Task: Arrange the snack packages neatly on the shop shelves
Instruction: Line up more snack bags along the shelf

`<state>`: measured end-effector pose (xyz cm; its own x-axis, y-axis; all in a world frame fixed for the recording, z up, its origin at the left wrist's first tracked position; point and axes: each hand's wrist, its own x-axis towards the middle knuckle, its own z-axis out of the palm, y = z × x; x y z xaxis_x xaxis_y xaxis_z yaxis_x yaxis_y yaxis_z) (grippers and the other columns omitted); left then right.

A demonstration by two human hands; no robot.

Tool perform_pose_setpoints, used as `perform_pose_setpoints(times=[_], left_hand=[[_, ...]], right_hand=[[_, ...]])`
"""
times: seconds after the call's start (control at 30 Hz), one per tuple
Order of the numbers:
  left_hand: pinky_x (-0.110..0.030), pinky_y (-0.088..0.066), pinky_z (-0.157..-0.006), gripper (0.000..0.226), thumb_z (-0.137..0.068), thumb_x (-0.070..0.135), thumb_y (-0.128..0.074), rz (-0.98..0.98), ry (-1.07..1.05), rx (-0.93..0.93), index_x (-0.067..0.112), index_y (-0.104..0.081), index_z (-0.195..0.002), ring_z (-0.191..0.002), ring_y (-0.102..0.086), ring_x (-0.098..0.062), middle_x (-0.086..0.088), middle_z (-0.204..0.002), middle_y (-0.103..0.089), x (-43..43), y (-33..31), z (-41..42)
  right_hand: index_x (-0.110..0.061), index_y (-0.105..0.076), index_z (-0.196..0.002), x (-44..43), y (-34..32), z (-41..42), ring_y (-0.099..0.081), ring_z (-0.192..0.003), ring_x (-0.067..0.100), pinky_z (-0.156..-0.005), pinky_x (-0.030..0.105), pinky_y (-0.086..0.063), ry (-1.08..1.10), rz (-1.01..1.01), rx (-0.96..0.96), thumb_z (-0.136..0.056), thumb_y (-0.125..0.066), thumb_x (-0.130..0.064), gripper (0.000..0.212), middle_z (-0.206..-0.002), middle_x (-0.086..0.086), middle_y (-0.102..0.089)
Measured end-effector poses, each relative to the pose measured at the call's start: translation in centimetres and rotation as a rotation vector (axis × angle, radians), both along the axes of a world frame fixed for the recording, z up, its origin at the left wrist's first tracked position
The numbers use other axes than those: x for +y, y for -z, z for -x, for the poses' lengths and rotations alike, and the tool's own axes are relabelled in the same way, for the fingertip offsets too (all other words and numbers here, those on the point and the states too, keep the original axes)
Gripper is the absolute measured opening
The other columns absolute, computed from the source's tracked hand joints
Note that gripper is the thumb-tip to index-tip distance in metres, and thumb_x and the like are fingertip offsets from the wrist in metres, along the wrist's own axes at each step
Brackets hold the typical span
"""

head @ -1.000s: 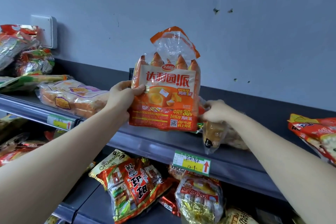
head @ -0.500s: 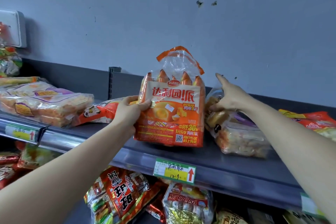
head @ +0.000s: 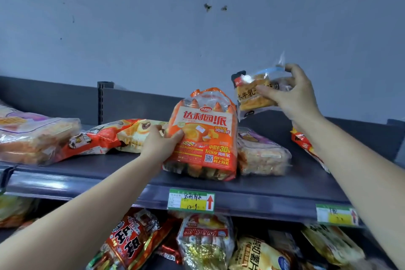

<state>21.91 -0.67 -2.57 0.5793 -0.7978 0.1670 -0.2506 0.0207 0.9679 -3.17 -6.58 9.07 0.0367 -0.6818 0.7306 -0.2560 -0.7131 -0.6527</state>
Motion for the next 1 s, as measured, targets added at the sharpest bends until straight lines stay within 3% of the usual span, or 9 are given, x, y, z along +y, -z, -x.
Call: perform_pose_setpoints(times=[0.1,0.17,0.23,0.33,0.47,0.6,0.73,0.87,1.0], left_hand=[[-0.053,-0.033,-0.107,0.078,-0.079,0.061,-0.060,0.012,-0.145,-0.219,0.023,-0.035,-0.142,-0.132,-0.039,-0.029,-0.008,-0.144,-0.042,1.0,-0.3,0.7],[-0.050,-0.029,-0.109,0.064,-0.085,0.059,-0.054,0.190,-0.169,-0.302,0.026,-0.041,-0.138,-0.133,-0.036,-0.024,-0.003,-0.140,-0.044,2.4,-1.0,1.9],[-0.043,-0.040,-0.104,0.066,-0.079,0.069,-0.052,0.393,0.016,-0.178,0.027,-0.050,-0.129,-0.122,-0.050,-0.014,0.003,-0.128,-0.055,3.9,-1.8,3.3],[-0.025,-0.048,-0.085,0.063,-0.073,0.066,-0.060,0.485,0.307,-0.055,0.023,-0.061,-0.119,-0.097,-0.063,-0.005,0.011,-0.104,-0.067,6.2,-2.5,5.4],[-0.028,-0.046,-0.066,0.018,-0.080,0.032,-0.076,0.479,0.478,-0.007,0.018,-0.066,-0.084,-0.074,-0.064,-0.011,0.005,-0.079,-0.069,7.7,-1.9,7.9],[-0.037,-0.053,-0.068,0.011,-0.079,0.020,-0.077,0.400,0.558,0.078,0.017,-0.069,-0.087,-0.077,-0.068,-0.022,-0.006,-0.083,-0.072,8.5,0.2,10.0],[-0.025,-0.050,-0.057,0.021,-0.079,0.020,-0.077,0.283,0.612,0.055,0.008,-0.069,-0.094,-0.068,-0.065,-0.013,-0.007,-0.083,-0.071,9.6,2.8,12.7],[-0.042,-0.052,-0.070,0.018,-0.079,0.018,-0.077,0.153,0.649,0.076,0.009,-0.067,-0.091,-0.066,-0.064,-0.023,-0.014,-0.081,-0.071,9.7,5.6,15.7],[-0.021,-0.044,-0.055,0.013,-0.080,0.012,-0.075,0.061,0.674,0.084,0.012,-0.063,-0.086,-0.048,-0.058,-0.012,0.002,-0.054,-0.064,8.9,8.9,19.6]], right_hand=[[-0.022,-0.055,-0.115,2.4,0.9,-0.1,-0.068,-0.089,0.015,-0.060,0.028,-0.060,-0.201,-0.121,-0.034,-0.074,-0.080,-0.012,0.049,-0.102,-0.001,-0.066],[-0.023,-0.056,-0.112,3.8,1.7,-0.1,-0.070,-0.088,0.020,-0.064,0.036,-0.061,-0.288,-0.183,-0.040,-0.068,-0.080,-0.014,0.051,-0.097,-0.003,-0.068],[-0.024,-0.058,-0.111,5.1,2.8,0.0,-0.070,-0.089,0.021,-0.065,0.037,-0.060,-0.346,-0.230,-0.037,-0.057,-0.081,-0.022,0.058,-0.096,-0.003,-0.070],[-0.026,-0.061,-0.109,6.9,4.8,0.6,-0.068,-0.094,0.017,-0.075,0.036,-0.059,-0.384,-0.263,-0.044,-0.040,-0.091,-0.040,0.077,-0.099,-0.003,-0.072],[-0.022,-0.059,-0.112,9.5,7.2,2.3,-0.066,-0.098,0.019,-0.077,0.037,-0.058,-0.430,-0.334,-0.033,-0.048,-0.088,-0.028,0.070,-0.103,0.001,-0.070],[-0.017,-0.056,-0.114,11.4,9.0,5.5,-0.066,-0.096,0.021,-0.074,0.034,-0.055,-0.403,-0.468,0.020,-0.067,-0.080,-0.005,0.054,-0.105,0.007,-0.069],[-0.015,-0.063,-0.104,12.6,11.3,9.1,-0.066,-0.083,0.010,-0.070,0.022,-0.048,-0.356,-0.565,0.008,-0.076,-0.072,-0.013,0.029,-0.093,-0.001,-0.070],[-0.017,-0.069,-0.098,12.6,14.2,12.9,-0.065,-0.084,0.013,-0.077,0.031,-0.046,-0.270,-0.650,0.067,-0.068,-0.080,-0.018,0.032,-0.090,0.002,-0.071],[-0.015,-0.070,-0.101,12.0,17.6,17.0,-0.065,-0.068,0.003,-0.061,0.022,-0.050,-0.211,-0.733,0.140,-0.079,-0.074,-0.012,0.023,-0.081,-0.004,-0.072]])
